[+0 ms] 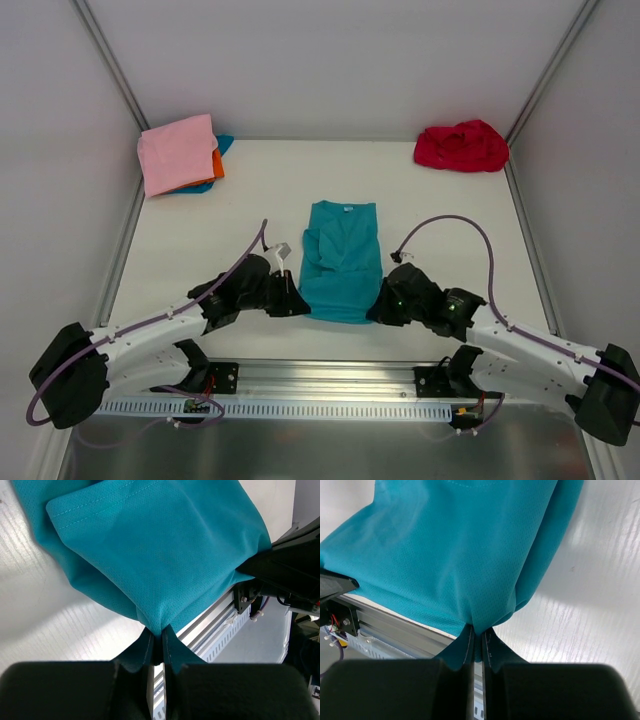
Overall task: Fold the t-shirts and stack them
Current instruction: Fold the long partially folded tshirt into a neat square
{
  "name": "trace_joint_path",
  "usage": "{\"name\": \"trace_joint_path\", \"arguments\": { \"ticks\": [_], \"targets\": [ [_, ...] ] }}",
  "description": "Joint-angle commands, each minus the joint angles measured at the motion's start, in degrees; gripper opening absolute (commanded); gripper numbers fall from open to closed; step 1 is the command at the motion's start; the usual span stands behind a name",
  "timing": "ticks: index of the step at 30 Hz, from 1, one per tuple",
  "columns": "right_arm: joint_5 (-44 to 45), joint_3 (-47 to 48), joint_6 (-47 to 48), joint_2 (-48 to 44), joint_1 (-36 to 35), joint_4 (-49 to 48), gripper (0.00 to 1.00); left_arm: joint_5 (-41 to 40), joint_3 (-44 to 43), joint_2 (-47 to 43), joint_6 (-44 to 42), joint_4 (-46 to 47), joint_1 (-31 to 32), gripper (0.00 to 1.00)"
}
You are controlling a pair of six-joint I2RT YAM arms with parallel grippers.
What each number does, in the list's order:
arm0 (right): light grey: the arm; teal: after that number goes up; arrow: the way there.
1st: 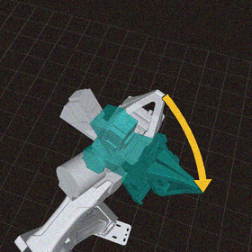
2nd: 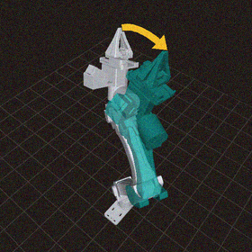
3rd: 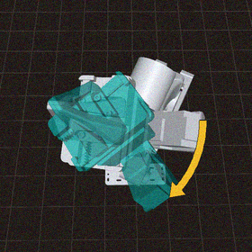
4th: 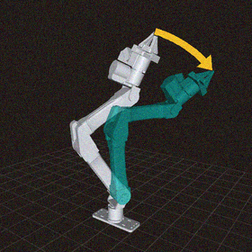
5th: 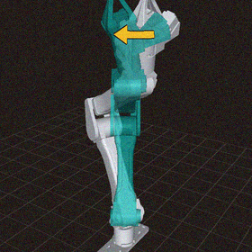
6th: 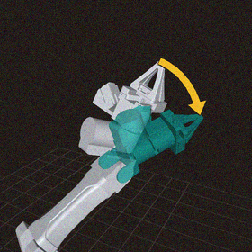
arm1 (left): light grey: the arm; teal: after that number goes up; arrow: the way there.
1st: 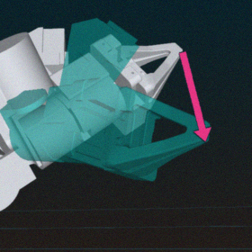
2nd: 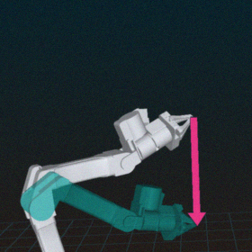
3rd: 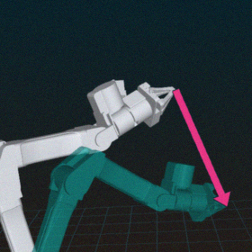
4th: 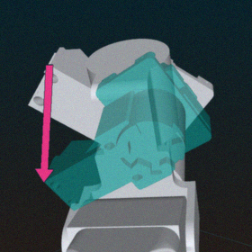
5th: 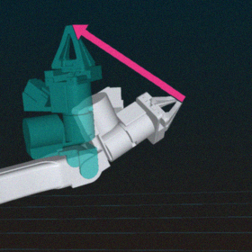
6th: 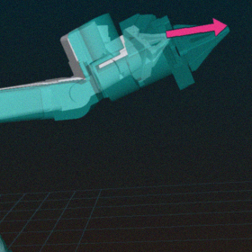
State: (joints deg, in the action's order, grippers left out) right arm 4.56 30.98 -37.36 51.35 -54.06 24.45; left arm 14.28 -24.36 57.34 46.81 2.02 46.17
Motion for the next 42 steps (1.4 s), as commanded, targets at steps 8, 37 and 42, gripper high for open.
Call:
{"name": "trace_joint_path", "arguments": {
  "ticks": [8,37,42],
  "targets": [
    [-3.6,8.6,8.8,5.3,11.6,3.5,0.01,-4.4,-11.1,6.5,-5.8,-6.1,-0.8,0.0],
    [-19.6,39.7,23.0,29.5,31.6,8.0,0.01,7.5,-45.1,29.5,-13.8,-13.3,-14.7,0.0],
    [-23.6,57.8,25.7,48.6,35.8,10.8,0.01,10.3,-57.9,43.7,-14.3,-17.4,-18.8,0.0]
  ]
}}
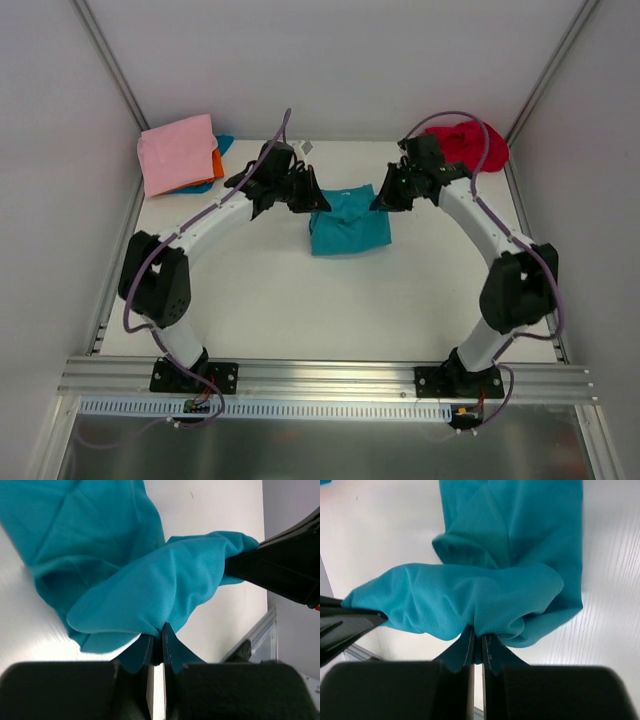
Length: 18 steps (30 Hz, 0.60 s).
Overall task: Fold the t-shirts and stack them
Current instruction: Fold the long partially folded tshirt into a neat square
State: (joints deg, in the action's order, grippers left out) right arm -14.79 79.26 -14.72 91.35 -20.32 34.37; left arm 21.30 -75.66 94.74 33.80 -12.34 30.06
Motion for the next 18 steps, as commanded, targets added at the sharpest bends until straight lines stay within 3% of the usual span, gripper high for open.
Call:
{"name": "trace_joint_path", "arguments": {
  "ticks": [1,3,4,5,6,8,10,14,18],
  "targets": [
    [-4.8,12.8,3.6,12.1,2.5,2.4,0.01,5.0,-11.3,8.9,-0.8,-3.6,-4.4,0.01],
    [-7.8,20.3,4.0,22.8,3.7,3.6,0.03,5.9,-16.4,16.9,-0.1,-5.0,-5.9,0.13],
    [-8.1,29.4,4.3,26.7,4.1,6.1,0.12,6.7,-19.1,20.1,0.9,-5.7,-6.6,0.58],
    [-7.6,34.8,4.5,30.5,4.4,8.7,0.89,7.9,-25.4,26.1,1.3,-6.7,-8.2,0.82],
    [-5.5,39.4,5.0,36.1,4.9,10.2,0.99,8.5,-28.3,28.7,1.7,-8.0,-8.8,0.99],
    [-4.8,46.1,5.7,38.5,5.3,11.2,0.99,8.5,-32.1,31.8,3.3,-9.8,-9.8,0.99],
    [-4.7,46.1,5.9,37.9,6.4,10.5,0.99,7.4,-26.3,29.5,4.2,-4.9,-10.6,0.99],
    [-3.4,37.6,9.7,30.7,8.0,7.7,1.0,1.1,-11.8,16.0,4.8,6.6,-11.6,0.99],
    [-3.7,27.3,10.1,24.0,7.9,2.7,0.99,3.7,-4.4,9.8,6.4,12.1,-11.4,0.99]
  ]
}}
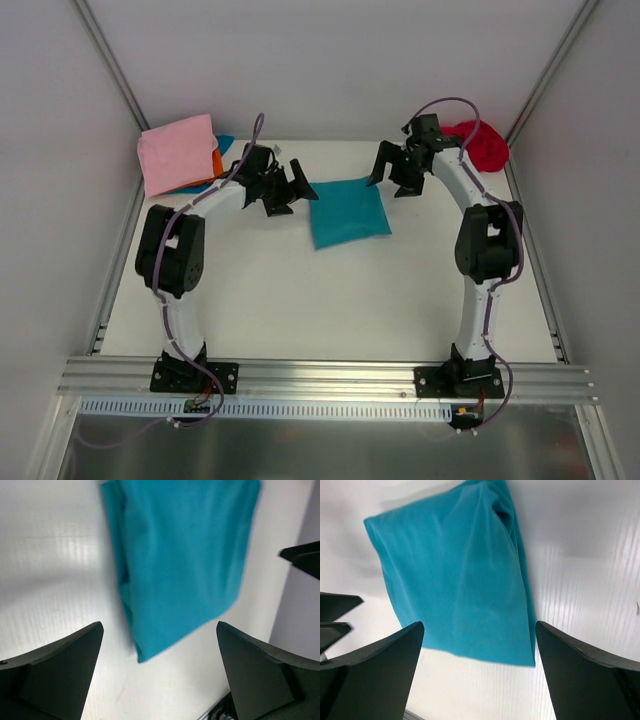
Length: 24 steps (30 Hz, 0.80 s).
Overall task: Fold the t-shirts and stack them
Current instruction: Fold the long partially folded tshirt into a neat square
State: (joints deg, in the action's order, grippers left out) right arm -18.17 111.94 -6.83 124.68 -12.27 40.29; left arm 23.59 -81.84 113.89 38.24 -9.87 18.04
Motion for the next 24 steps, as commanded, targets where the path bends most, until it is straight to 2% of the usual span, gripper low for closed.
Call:
{"name": "trace_joint_path", "arguments": {
  "ticks": [1,2,5,6,8,13,15,19,21,24],
  "targets": [
    [-0.5,-7.6,1.9,-10.6,-0.2,-3.8,1.0,2.2,4.4,-10.6,3.1,10.4,0.9,0.99],
    [-0.5,-12.2,1.6,-13.2,-0.3,-4.6,1.0,2.7,6.0,-13.3,3.2,13.1,1.1,0.99],
    [-0.3,-20.9,1.5,-19.4,-0.5,-8.5,1.0,3.4,12.0,-19.1,2.2,13.7,2.4,0.99],
    [0.6,-27.1,1.4,-20.9,-0.6,-10.7,0.99,3.9,13.4,-20.4,1.8,14.3,2.7,0.99],
    [-0.1,-34.7,0.9,-24.4,-0.4,-14.4,1.0,4.4,21.9,-24.3,1.3,18.1,3.5,0.99],
    [-2.7,-41.8,-0.6,-25.5,-0.4,-17.7,0.99,7.4,31.3,-25.8,1.0,24.1,3.7,0.99],
    [-4.9,-45.7,-2.4,-28.0,-0.4,-19.6,0.99,8.1,36.1,-27.5,2.3,27.9,3.9,0.99],
    [-3.3,-51.7,-3.6,-36.9,-1.5,-21.4,1.0,6.9,42.5,-32.2,3.2,30.9,7.3,0.99],
    [-2.3,-51.4,-3.6,-41.1,-1.8,-20.9,1.0,6.0,45.1,-36.9,3.2,30.2,10.9,0.99],
    [-2.7,-45.9,-2.2,-40.7,-2.0,-15.6,0.99,1.2,47.0,-45.3,2.7,26.7,16.4,0.99]
  ]
}}
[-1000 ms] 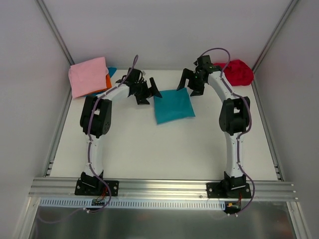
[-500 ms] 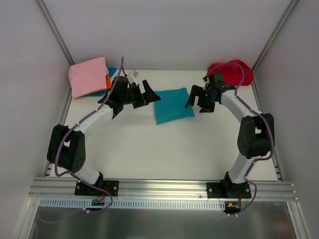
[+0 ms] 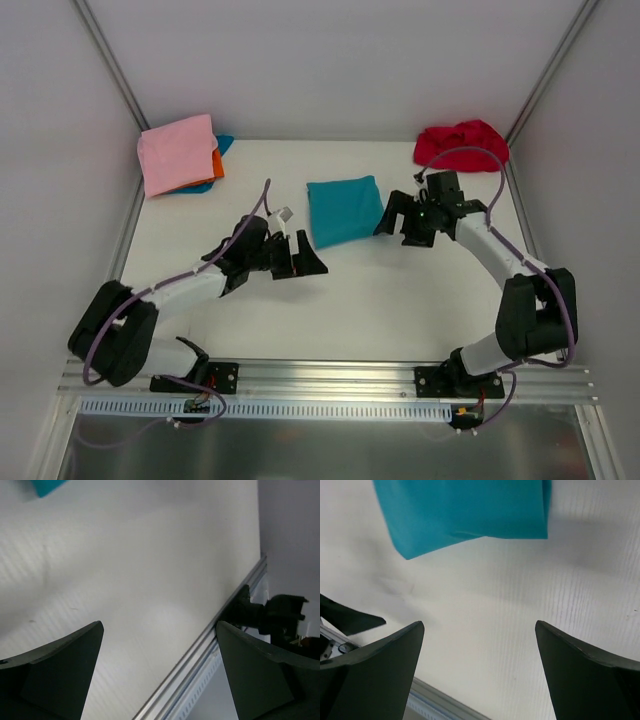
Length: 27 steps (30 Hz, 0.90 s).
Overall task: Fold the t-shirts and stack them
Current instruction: Fold the long partially folded tshirt into a neat square
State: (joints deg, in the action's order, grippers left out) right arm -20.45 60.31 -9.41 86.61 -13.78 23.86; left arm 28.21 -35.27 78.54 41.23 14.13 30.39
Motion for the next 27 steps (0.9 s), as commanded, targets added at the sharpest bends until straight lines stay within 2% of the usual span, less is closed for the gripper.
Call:
{"name": "trace_joint_path", "arguments": {
  "ticks": [1,6,10,14,20,27],
  "targets": [
    [-0.6,11.3,0.6,-1.9,-0.7,4.2,1.0,-4.6,1.0,-12.2,-0.3,0.6,5.2,0.99],
    [-1.9,26.6,0.5,5.2,-2.5,9.0,1.0,-12.7,4.6,-28.2,1.5,-7.5,10.6,0.99],
    [-5.6,37.8,-0.4,18.6,-3.7,9.5,1.0,-16.5,6.0,-37.9,3.0,-16.3,12.6,0.99],
    [-8.8,44.3,-2.1,29.2,-4.3,8.8,0.99,-17.7,6.3,-46.6,3.6,-22.7,12.9,0.99],
    [-11.4,49.6,-4.9,39.0,-6.7,7.2,0.99,-19.5,7.3,-53.4,4.2,-27.7,12.9,0.99],
    [-10.7,50.6,-6.4,43.1,-9.2,5.6,1.0,-19.8,8.0,-54.0,4.2,-29.0,12.9,0.99]
  ]
}}
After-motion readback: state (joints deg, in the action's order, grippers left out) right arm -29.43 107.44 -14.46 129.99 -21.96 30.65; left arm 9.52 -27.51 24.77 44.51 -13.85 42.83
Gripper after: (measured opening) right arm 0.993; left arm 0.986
